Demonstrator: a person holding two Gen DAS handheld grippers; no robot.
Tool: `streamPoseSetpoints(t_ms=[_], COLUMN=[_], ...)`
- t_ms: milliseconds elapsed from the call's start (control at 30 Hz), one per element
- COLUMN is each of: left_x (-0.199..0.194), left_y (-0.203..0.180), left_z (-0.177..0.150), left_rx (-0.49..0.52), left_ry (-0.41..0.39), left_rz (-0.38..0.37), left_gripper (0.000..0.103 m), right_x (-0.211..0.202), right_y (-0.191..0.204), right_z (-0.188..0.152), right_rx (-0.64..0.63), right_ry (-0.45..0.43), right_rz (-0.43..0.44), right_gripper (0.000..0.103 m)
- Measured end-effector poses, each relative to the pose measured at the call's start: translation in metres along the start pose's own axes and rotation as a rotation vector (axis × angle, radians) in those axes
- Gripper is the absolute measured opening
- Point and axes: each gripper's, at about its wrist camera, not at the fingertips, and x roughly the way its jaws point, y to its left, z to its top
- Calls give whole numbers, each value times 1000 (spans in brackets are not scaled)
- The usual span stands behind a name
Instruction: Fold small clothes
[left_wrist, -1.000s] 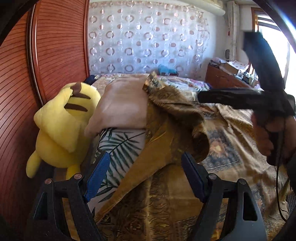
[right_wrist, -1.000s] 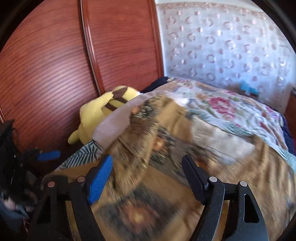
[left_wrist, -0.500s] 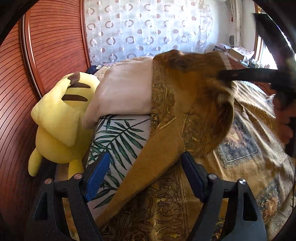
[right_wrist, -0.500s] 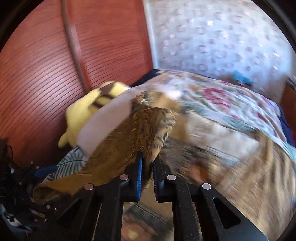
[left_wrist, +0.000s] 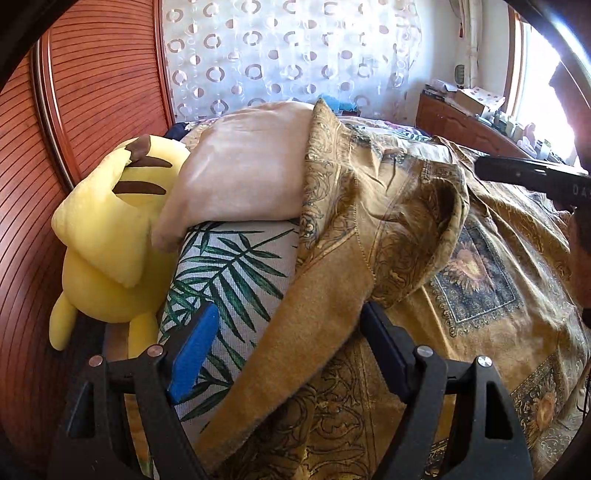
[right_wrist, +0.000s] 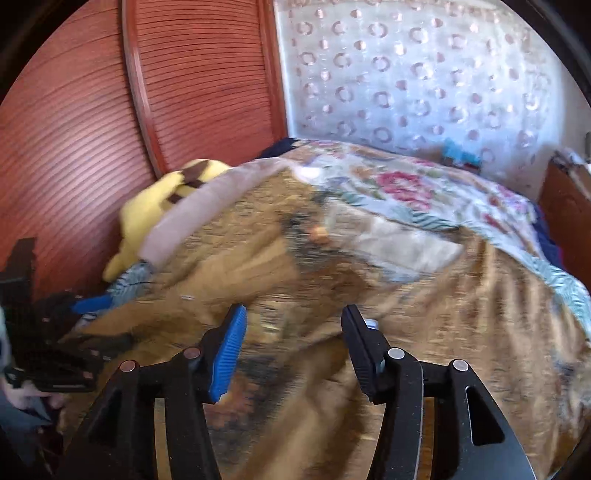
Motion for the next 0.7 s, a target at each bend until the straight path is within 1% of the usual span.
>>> streamPoseSetpoints(t_ms=[133,200,267,333,400,567,700], left_x=[0,0,0,0,0,0,0], left_y=[1,1,0,0,0,1,1], left_z=[0,0,0,0,0,1,0], left_rx=[-3,-3,-3,-3,-3,-4,-7], left_ry=[-1,-1,-1,-2,-2,-2,-3], left_rz=[1,0,1,0,0,1,3], left_gripper=[80,80,80,80,80,80,80], right_x=[19,32,43,47,41,9,-9], right_y=[15,22,23,23,19,7,0], right_z=[9,12,13,10,4,-17,-35], right_rx=[-39,-43,-59,-82,-91,-55,-26], right_ry=[9,43,70,102,106,76,92], right_rz=[71,99,114,85,70,41,15], right_gripper=[55,55,40,15,13,13,13])
